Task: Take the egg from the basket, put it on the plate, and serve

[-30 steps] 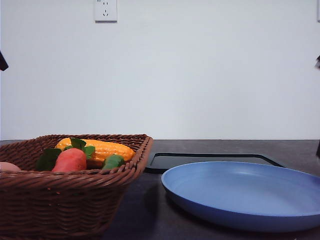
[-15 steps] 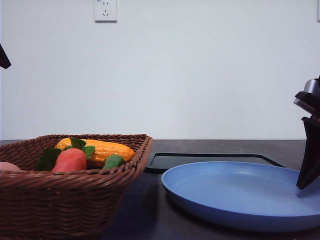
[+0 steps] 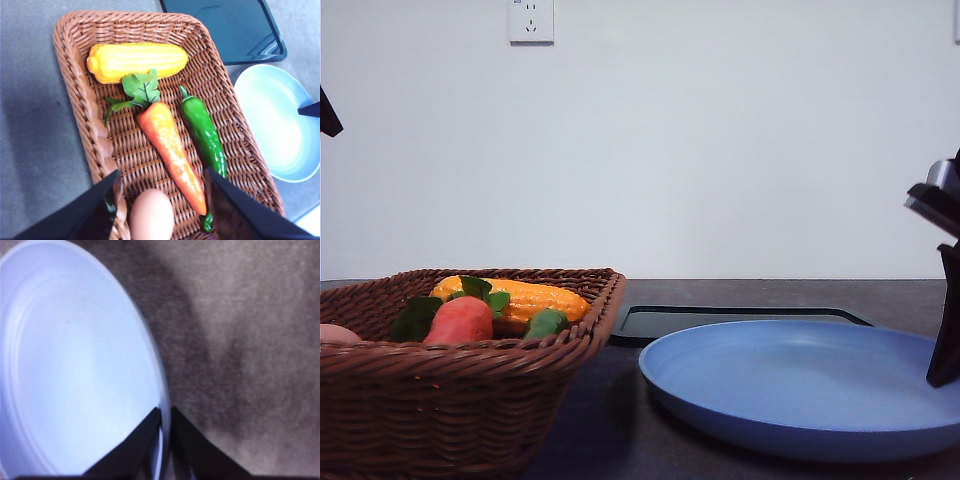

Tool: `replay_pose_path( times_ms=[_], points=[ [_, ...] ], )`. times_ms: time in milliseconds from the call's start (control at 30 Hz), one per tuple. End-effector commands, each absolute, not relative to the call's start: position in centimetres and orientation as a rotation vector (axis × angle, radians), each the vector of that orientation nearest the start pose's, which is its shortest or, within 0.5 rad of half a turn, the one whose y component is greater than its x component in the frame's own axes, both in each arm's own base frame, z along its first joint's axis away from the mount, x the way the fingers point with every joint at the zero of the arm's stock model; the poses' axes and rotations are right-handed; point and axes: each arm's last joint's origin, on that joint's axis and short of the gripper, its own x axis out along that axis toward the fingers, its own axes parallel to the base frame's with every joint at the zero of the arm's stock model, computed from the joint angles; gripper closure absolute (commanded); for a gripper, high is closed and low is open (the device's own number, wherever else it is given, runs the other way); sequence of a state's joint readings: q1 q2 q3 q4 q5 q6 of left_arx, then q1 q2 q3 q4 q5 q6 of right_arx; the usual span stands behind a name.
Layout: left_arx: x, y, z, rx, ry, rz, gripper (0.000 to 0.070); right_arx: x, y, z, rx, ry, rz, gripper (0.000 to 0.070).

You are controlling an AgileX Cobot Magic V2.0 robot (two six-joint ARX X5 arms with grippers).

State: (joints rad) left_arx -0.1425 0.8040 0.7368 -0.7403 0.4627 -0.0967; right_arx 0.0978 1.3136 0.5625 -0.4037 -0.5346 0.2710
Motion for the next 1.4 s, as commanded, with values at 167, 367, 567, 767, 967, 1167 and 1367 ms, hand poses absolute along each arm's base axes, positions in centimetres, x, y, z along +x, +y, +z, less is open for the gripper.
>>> replay_pose_path(
  times_ms=[167, 367, 567, 767, 967, 1167, 1367],
  points=[
    [14.9, -4.1, 27.7, -0.225, 0.802, -0.624, 0.0287, 20.2, 3.4, 17.3, 0.49, 1.13, 0.401, 0.07],
    [15.0, -5.4, 27.6, -0.21, 0.845, -0.688, 0.0288, 19.1, 2.6, 19.8, 0.512, 0.997, 0.39, 0.07],
    [15.6, -7.7, 28.3, -0.062, 0.931, -0.619, 0.0288, 18.1, 1.5, 21.8, 0.531, 0.871, 0.359, 0.07],
    [16.3, -10.5, 27.7, 0.146, 1.057, -0.521, 0.0288, 17.4, 0.8, 22.8, 0.54, 0.797, 0.332, 0.07],
    [16.9, -12.9, 25.6, 0.291, 1.152, -0.492, 0.0288, 17.2, 0.5, 23.1, 0.544, 0.776, 0.32, 0.07],
    [17.5, -14.2, 23.8, 0.351, 1.233, -0.493, 0.0288, 17.2, 0.5, 23.1, 0.543, 0.775, 0.32, 0.07],
    [18.2, -14.9, 22.1, 0.384, 1.31, -0.478, 0.029, 17.2, 0.5, 23.1, 0.544, 0.776, 0.32, 0.07]
  ],
)
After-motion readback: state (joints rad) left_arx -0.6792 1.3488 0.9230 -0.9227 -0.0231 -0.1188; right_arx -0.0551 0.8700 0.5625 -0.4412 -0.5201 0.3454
